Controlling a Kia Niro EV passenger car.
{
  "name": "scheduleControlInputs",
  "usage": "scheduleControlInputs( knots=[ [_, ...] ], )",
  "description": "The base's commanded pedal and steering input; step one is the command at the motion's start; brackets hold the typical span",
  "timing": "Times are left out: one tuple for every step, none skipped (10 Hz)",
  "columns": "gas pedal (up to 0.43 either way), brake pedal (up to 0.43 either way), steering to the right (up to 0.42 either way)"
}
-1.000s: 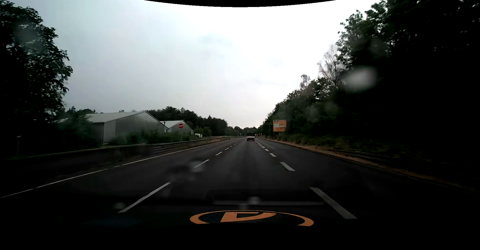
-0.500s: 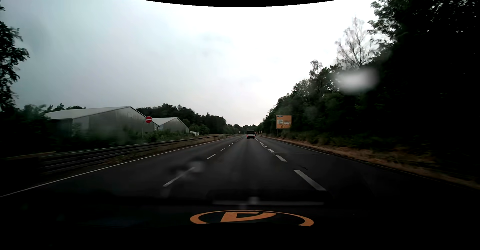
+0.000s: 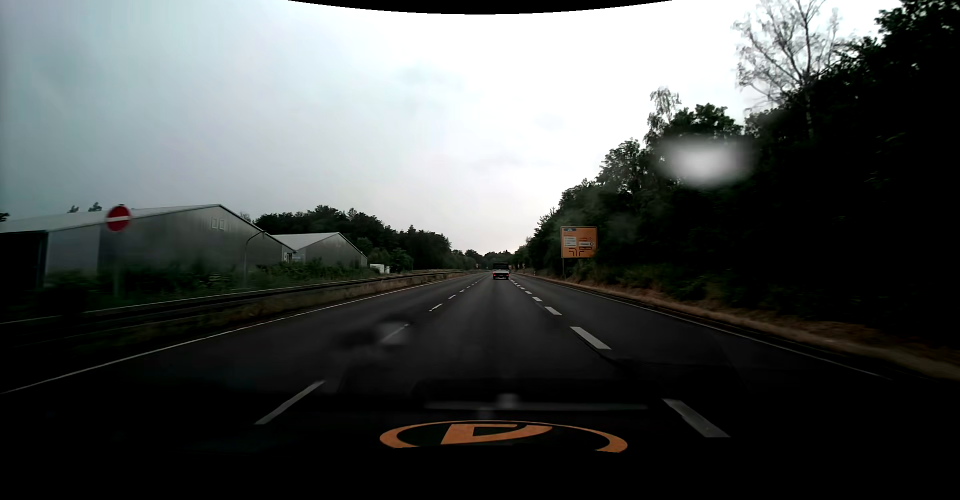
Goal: Follow the waypoints while adhering to traffic rules and regulations
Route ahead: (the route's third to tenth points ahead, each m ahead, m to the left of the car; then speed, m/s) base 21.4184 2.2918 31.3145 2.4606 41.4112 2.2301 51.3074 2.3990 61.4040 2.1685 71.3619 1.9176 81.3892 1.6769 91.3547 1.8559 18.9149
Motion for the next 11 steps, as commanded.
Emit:
scheduleControlInputs(
  knots=[
    [0.028,0.0,0.0],
    [0.047,0.0,0.0],
    [0.087,0.0,0.0],
    [0.098,0.0,0.0],
    [0.11,0.0,0.0],
    [0.11,0.0,0.0],
    [0.11,0.0,0.0],
    [0.11,0.0,0.0],
    [0.11,0.0,0.0],
    [0.11,0.0,0.0],
    [0.11,0.0,0.0]
  ],
)
